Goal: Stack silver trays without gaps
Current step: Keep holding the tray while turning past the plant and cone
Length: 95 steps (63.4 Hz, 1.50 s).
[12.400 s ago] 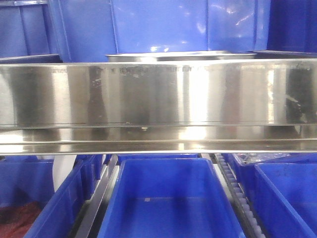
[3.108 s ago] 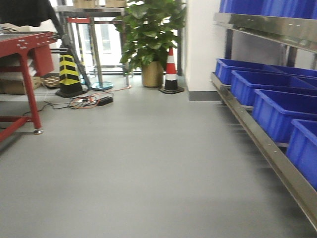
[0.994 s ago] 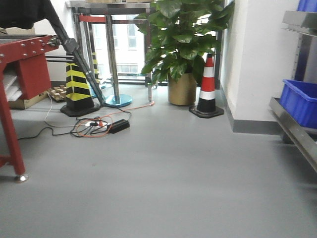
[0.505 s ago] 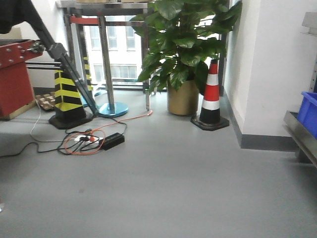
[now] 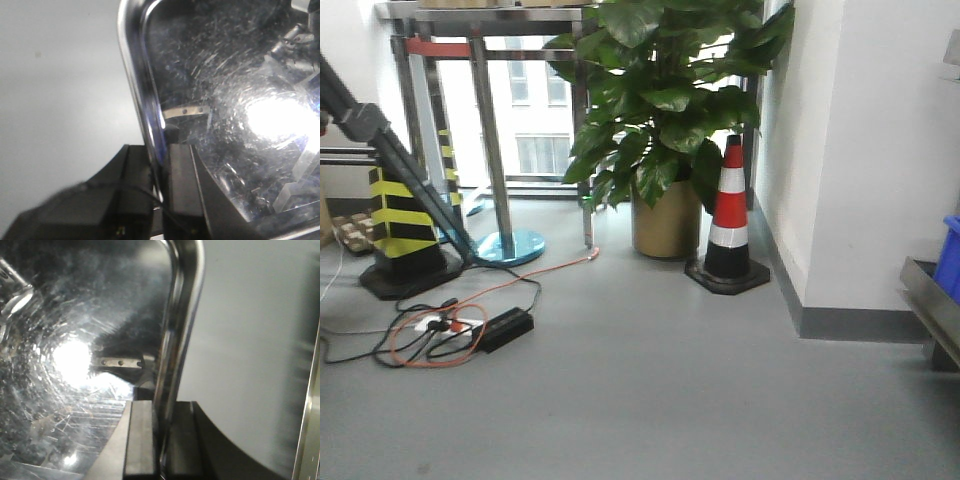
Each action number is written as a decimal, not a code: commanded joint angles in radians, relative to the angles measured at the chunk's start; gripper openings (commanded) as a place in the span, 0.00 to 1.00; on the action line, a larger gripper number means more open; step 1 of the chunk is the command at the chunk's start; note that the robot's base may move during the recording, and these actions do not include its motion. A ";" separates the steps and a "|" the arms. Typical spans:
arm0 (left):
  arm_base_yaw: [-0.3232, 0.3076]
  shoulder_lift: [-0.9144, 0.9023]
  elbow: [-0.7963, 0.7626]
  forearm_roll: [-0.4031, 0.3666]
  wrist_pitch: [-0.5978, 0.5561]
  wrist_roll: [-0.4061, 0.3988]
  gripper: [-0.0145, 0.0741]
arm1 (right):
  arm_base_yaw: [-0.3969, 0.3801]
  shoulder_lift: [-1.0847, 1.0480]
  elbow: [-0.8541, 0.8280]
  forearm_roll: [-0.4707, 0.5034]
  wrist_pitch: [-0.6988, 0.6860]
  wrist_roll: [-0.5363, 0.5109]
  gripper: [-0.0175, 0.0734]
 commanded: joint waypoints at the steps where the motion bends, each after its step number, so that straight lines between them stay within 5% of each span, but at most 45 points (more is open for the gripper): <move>1: -0.018 -0.031 -0.035 -0.027 0.036 0.028 0.11 | 0.008 -0.034 -0.028 -0.010 0.030 -0.027 0.25; 95: -0.018 -0.031 -0.035 -0.027 0.034 0.028 0.11 | 0.008 -0.034 -0.028 -0.009 0.030 -0.027 0.25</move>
